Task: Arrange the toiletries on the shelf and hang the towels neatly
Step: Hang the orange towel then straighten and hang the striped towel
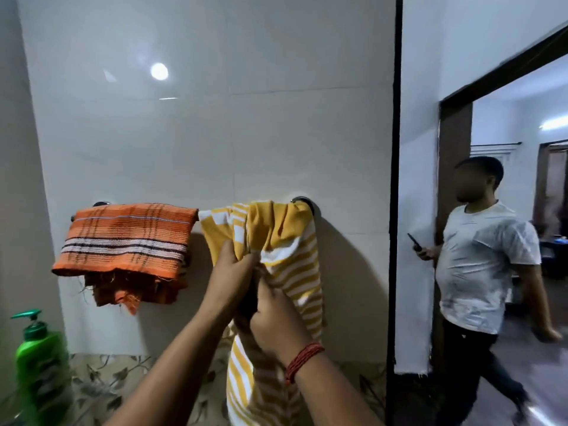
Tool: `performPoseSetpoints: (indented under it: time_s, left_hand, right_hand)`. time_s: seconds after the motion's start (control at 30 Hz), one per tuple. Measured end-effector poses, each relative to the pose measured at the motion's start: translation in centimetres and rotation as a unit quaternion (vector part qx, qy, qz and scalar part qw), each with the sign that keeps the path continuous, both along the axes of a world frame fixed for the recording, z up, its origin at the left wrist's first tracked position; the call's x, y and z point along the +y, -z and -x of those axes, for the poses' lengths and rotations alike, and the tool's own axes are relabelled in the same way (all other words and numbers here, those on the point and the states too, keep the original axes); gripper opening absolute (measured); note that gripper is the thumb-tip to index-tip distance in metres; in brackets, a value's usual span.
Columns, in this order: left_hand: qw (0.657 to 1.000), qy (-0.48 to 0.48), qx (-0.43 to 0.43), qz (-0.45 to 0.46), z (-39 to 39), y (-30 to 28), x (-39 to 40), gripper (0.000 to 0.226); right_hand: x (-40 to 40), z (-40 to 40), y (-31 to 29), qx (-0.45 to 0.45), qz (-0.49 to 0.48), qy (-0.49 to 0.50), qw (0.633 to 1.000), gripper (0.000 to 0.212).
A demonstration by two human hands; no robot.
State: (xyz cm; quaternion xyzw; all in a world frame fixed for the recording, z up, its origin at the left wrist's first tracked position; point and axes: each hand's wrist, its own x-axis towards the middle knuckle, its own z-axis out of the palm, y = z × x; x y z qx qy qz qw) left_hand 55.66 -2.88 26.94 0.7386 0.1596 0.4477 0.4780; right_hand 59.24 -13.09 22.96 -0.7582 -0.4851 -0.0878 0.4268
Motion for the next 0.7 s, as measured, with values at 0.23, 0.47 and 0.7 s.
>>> performPoseSetpoints:
  time_s: [0.23,0.47,0.7]
  left_hand:
    - [0.997,-0.055,-0.013,0.046,-0.9,5.2,-3.3,0.031]
    - [0.997,-0.047,-0.008,0.060,0.4,10.3,-7.7,0.046]
    - [0.986,-0.107,-0.018,0.129,5.2,14.5,-11.0,0.015]
  right_hand:
    - [-4.2,-4.7,2.7,0.056,-0.042,-0.104,0.992,0.022]
    - [-3.4,-5.0,2.0,0.214,-0.085,-0.065,0.971,0.056]
    - [-3.2,-1.7,6.3,0.228,-0.009,-0.156,0.961,0.034]
